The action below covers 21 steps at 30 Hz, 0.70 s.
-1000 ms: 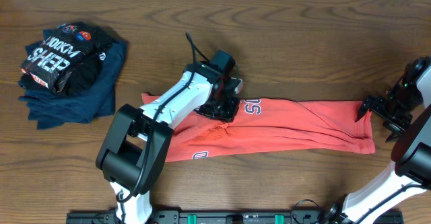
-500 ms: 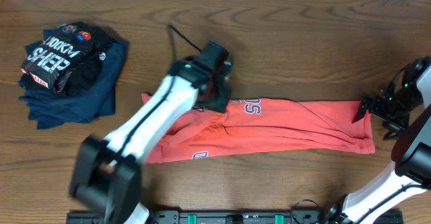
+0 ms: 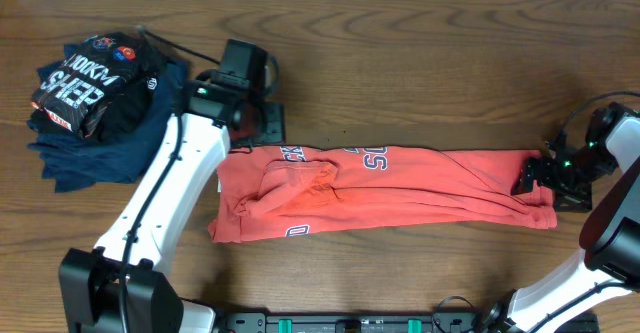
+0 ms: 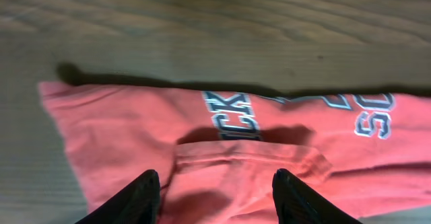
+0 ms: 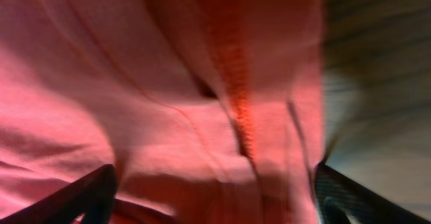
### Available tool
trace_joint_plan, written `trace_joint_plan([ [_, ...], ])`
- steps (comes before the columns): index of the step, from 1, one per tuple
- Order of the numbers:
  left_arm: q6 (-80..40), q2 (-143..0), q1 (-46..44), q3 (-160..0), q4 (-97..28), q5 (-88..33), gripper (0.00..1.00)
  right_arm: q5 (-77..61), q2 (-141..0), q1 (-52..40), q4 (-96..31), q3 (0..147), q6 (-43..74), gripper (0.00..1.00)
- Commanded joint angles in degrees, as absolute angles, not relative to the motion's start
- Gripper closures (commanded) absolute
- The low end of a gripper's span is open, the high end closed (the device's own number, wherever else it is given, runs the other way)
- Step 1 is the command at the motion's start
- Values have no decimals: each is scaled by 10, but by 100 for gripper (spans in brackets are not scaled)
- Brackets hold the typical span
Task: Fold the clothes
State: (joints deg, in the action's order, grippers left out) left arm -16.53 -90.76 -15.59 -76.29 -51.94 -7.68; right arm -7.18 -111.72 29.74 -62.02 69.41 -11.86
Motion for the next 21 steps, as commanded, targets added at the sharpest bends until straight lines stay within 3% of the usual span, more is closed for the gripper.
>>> trace_joint_plan([
  [1,-179,-901,-135,-761,-527,-69,44,-142,-1131,280,-608,675,-144,34],
  [3,-179,-901,-123,-761,-529,-69,44,-144,-1131,276,-606,675,-133,68],
  [5,-179,-901,-107,-761,-530,-70,44,-144,-1131,274,-601,677,-121,96],
  [6,-179,-901,-99,-761,-532,-70,44,-144,-1131,274,-599,681,-111,100],
  [13,-177,-901,-69,-761,-554,-70,43,-121,-1130,275,-602,750,-89,99],
  [21,-177,-901,-47,-761,-568,-70,43,42,-1130,271,-724,908,-30,99],
])
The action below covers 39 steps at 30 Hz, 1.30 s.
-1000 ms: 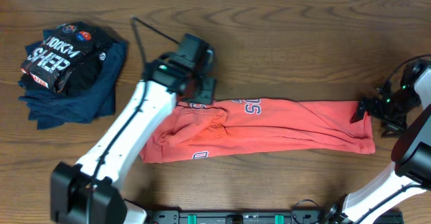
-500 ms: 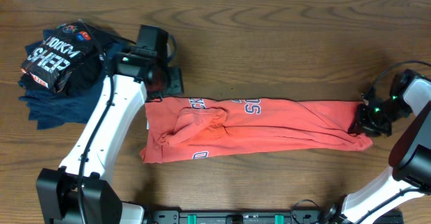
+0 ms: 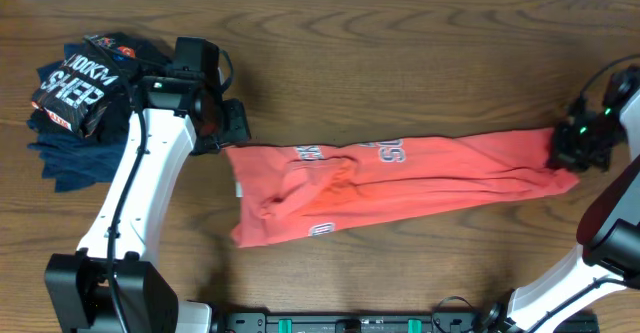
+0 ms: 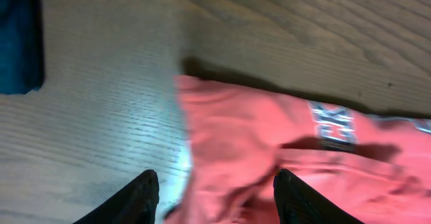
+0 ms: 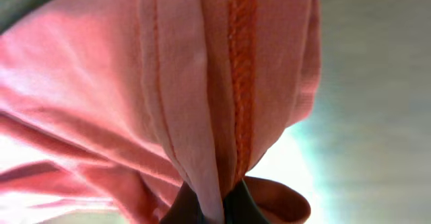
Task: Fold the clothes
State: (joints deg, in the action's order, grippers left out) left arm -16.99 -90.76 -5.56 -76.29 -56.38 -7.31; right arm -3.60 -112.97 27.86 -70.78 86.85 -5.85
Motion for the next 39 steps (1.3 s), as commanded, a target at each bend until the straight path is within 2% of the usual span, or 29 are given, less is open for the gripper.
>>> trace_joint_plan([
  [1,-177,-901,-45,-761,-568,-70,43,42,-1130,265,-741,925,-18,99],
  [5,-177,-901,-42,-761,-568,-70,43,35,-1128,226,-764,944,-18,99],
  [17,-177,-901,-42,-761,-574,-70,43,29,-1127,-20,-788,943,-2,99],
  [23,-177,-901,-42,-761,-574,-70,43,24,-1127,-109,-788,922,17,99],
  [39,-177,-901,-42,-761,-578,-70,43,-20,-1127,-223,-723,824,81,97],
])
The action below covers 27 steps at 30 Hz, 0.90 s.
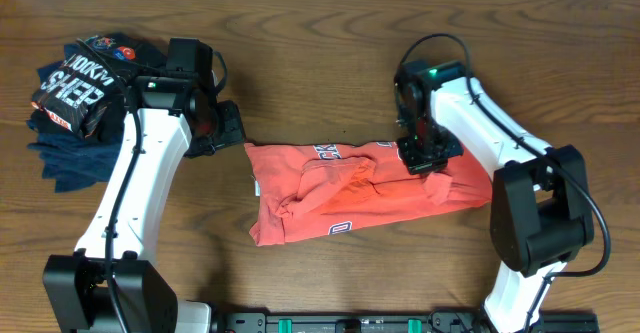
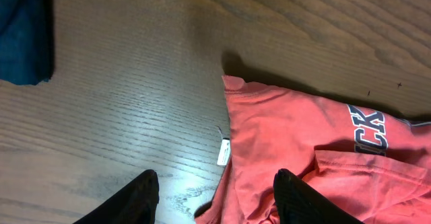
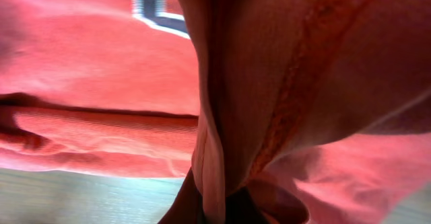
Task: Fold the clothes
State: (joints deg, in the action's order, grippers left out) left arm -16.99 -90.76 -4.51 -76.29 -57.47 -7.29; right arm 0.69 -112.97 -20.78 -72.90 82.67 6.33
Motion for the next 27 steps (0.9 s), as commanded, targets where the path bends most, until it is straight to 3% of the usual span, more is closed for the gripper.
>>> trace_joint_plan([
  [1,-177,-901,-42,-761,-578,-70,43,-25,-1127,-227,-719,824,81,94],
  [3,-177,-901,-42,-761,-578,-70,43,-46,-1127,-232,-715,824,81,78],
  [4,-177,-901,-42,-761,-578,-70,43,-60,-1127,-234,-715,824,81,54],
  [5,-177,-901,-42,-761,-578,-70,43,-77,-1127,-235,-716,824,80,46],
  [6,-177,-901,-42,-761,-578,-70,43,-95,-1127,-236,-716,824,70,49],
  [9,-177,-901,-42,-761,-578,-70,43,-131,-1127,-236,-716,825,27,76],
  [10,-177,-901,-42,-761,-578,-70,43,-129,-1126,-236,-717,825,25,78],
  [17,-177,-901,-42,-761,-579,-70,43,-8,-1063,-219,-707,830,107,65],
  [19,-177,-901,-43,-761,-582,-70,36,36,-1032,-202,-713,830,133,57],
  [22,-177,-901,-43,-761,-591,-77,19,45,-1014,-182,-724,830,126,57],
  [27,-177,-901,-43,-756,-611,-128,12,138,-1010,-139,-763,830,224,52],
])
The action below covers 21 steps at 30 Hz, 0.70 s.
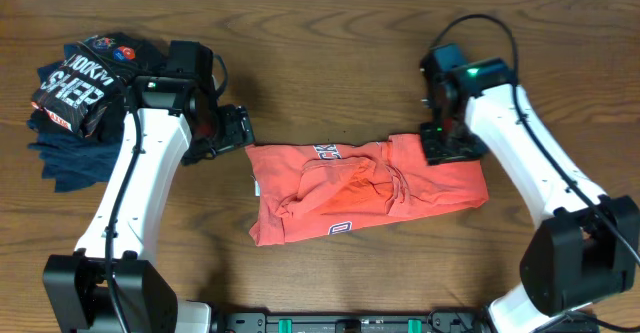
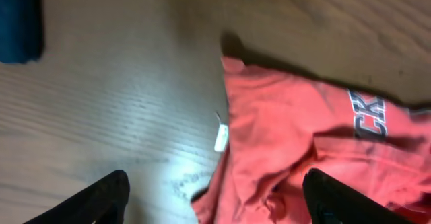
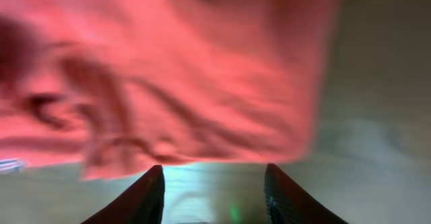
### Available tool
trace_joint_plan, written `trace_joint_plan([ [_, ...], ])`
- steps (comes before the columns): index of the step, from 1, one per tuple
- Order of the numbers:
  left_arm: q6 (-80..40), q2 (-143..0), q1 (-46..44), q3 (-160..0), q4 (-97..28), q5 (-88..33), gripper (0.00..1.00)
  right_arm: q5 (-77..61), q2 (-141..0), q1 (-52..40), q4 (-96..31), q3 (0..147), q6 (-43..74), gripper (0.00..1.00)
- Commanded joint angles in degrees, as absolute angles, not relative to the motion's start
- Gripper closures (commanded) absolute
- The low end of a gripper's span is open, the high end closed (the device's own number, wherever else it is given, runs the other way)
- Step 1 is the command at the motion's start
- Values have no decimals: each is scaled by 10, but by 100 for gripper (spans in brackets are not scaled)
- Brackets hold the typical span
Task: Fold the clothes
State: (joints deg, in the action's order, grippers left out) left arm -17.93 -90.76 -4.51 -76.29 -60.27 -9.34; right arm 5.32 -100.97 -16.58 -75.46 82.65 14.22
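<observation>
The red shirt lies at the table's middle, its right end doubled over onto the lettered part, rumpled on the left. In the left wrist view its left edge and a white tag show. My left gripper hovers at the shirt's upper left corner, open wide, holding nothing. My right gripper sits over the folded right part, open, with bare table between its fingers and the shirt just beyond them.
A pile of dark blue and black printed clothes sits at the far left; its blue edge shows in the left wrist view. Wooden table runs all round the shirt.
My right gripper was shut on the shirt's end over the middle; now it is open, and the end lies on the shirt. My left gripper stands wider open in about the same place.
The shirt first lay stretched long across the table, both grippers open at its ends. Then my right gripper was shut on the right end. Later it held that end over the shirt's middle. Now the end lies released there, and the shirt is about half as long.
</observation>
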Motion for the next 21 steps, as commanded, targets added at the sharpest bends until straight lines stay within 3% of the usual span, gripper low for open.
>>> trace_joint_plan([
  [1,-177,-901,-44,-750,-611,-131,11,140,-1010,-126,-763,830,232,45],
  [2,-176,-901,-44,-744,-610,-131,10,139,-1010,-115,-762,830,240,19],
  [3,-176,-901,-44,-736,-608,-131,8,139,-1010,-104,-763,830,255,1],
  [11,-146,-901,-44,-628,-549,-215,6,102,-1010,-30,-770,830,260,1],
  [21,-116,-902,-44,-505,-458,-309,5,102,-1010,-24,-771,830,246,1],
])
